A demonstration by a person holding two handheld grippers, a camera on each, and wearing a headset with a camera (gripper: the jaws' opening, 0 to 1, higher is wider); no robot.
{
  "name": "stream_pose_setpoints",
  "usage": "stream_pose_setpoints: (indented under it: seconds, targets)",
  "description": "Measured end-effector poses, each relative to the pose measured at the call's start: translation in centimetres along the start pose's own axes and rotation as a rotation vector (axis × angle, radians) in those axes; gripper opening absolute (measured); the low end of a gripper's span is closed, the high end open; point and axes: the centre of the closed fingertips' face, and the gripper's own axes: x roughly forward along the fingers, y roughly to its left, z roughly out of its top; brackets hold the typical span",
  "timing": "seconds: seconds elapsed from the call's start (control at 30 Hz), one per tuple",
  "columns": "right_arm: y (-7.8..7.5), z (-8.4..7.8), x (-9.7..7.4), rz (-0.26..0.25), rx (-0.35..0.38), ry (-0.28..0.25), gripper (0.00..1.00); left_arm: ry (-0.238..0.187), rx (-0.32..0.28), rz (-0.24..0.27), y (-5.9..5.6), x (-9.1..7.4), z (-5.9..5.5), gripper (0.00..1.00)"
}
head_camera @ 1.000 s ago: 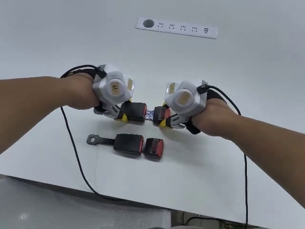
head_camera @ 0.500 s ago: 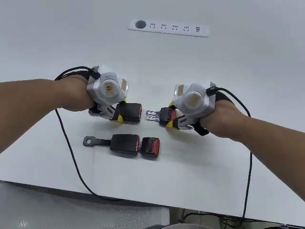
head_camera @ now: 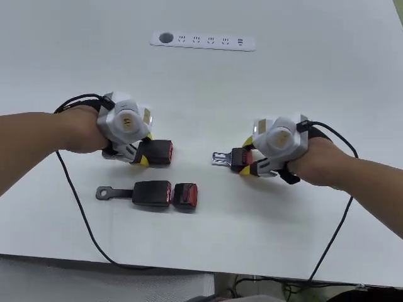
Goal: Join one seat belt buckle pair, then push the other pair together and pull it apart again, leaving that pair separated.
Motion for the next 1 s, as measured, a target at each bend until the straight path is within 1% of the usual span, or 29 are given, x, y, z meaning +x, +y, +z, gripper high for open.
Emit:
stream_pose_setpoints:
  seconds: [0.13, 0.27, 0.3, 0.4, 0.5, 0.6, 0.8, 0.87, 0.9, 0.93, 0.97, 1.0]
  targets:
    - [0.0, -1.5, -0.7, 0.002, 0.037, 0.008, 0.35, -0.002, -0.005, 0.005, 0.0, 0.0, 0.0, 0.32]
    - [0.2, -3.0, -1.4, 0.029, 0.083, 0.031, 0.36, -0.003, -0.016, 0.008, 0.0, 0.0, 0.0, 0.32]
    - [0.1, -3.3, -1.7, 0.030, 0.079, 0.027, 0.36, -0.006, -0.022, 0.011, 0.1, 0.0, 0.0, 0.32]
    - [0.1, -4.0, -2.1, 0.035, 0.077, 0.041, 0.36, -0.015, -0.046, 0.010, 0.2, -0.1, -0.1, 0.32]
    - [0.2, -4.3, -2.3, 0.036, 0.073, 0.052, 0.36, -0.005, -0.043, 0.011, 0.2, 0.0, 0.0, 0.32]
    - [0.1, -4.7, -2.5, 0.037, 0.072, 0.066, 0.36, -0.006, -0.048, 0.015, 0.2, 0.0, 0.0, 0.32]
    - [-0.1, -4.8, -2.3, 0.029, 0.091, 0.097, 0.37, 0.004, -0.045, 0.024, 0.2, 0.0, 0.0, 0.33]
    - [-0.3, -4.8, -2.3, 0.026, 0.092, 0.114, 0.39, 0.014, -0.063, 0.024, 0.4, 0.1, 0.0, 0.33]
    - [-0.4, -4.9, -2.3, 0.020, 0.102, 0.124, 0.41, 0.017, -0.067, 0.024, 0.4, 0.1, 0.0, 0.33]
    - [-0.7, -5.0, -2.4, 0.007, 0.125, 0.133, 0.42, 0.029, -0.090, 0.032, 0.5, 0.0, -0.1, 0.34]
    - [-0.8, -5.1, -2.3, 0.002, 0.138, 0.130, 0.44, 0.030, -0.084, 0.036, 0.5, 0.0, 0.0, 0.35]
    - [-0.7, -5.0, -2.3, 0.004, 0.134, 0.124, 0.44, 0.034, -0.081, 0.040, 0.5, 0.0, 0.0, 0.35]
